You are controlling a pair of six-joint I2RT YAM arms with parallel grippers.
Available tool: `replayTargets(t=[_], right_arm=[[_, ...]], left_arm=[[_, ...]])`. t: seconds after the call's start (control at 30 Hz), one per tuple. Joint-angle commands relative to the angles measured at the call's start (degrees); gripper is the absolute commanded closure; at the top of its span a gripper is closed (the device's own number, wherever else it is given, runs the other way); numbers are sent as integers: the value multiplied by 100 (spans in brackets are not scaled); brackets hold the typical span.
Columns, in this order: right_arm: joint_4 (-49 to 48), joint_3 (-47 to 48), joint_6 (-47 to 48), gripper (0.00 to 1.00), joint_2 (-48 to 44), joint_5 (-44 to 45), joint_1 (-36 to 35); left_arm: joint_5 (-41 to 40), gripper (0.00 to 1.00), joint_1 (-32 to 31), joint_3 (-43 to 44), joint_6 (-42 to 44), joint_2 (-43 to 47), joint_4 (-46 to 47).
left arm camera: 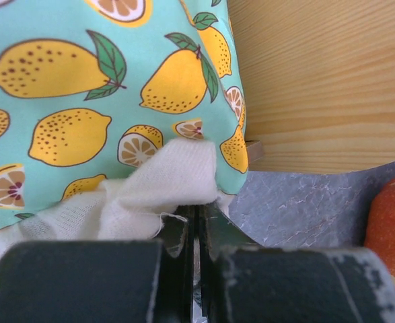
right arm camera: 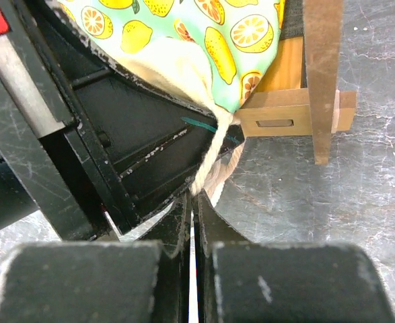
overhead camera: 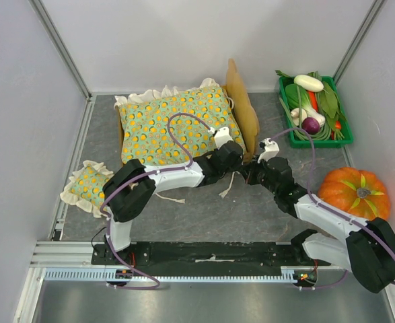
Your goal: Set up the pet bed
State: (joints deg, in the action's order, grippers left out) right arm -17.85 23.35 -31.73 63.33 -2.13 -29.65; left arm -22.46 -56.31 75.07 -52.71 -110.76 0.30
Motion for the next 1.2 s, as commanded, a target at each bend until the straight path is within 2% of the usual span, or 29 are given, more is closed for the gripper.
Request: replayTargets(t=[0.0,0.2,0.43,0.77,0.9,0.97,1.0,1.07,1.1,1.17], right_arm=[[-527,55,-509,100,-382,-174,38],[-536,-243,-914,100,-830,-86,47],[-667,-244,-993,100,-770,-420,65],[-703,-173,-888,98,-453,-16,73],[-405,-24,-625,95,-514,28,91],[-290,28,-405,92,-585,46,82],[-116,64,-352,86,-672,64,82],[61,125,-168,78,-787,116,82],[288,160,-106,68,-900,151,82],[457,178,-1,65,-1033,178,91]], left_arm=[[-356,98,59,-431,-205,142,304],[-312,98,77,-475,-345,248,488],[-40,98,129,-335,-565,29,620],[1005,98,112,-800,-170,46,1350],[1454,98,121,-635,23,-138,1289],[1621,98,121,-634,-11,-191,1324],[1639,98,121,-651,-55,-226,1376],[1631,98,121,-643,-55,-244,1368],[1613,98,129,-643,-47,-244,1342],[1578,98,147,-634,-47,-244,1324]])
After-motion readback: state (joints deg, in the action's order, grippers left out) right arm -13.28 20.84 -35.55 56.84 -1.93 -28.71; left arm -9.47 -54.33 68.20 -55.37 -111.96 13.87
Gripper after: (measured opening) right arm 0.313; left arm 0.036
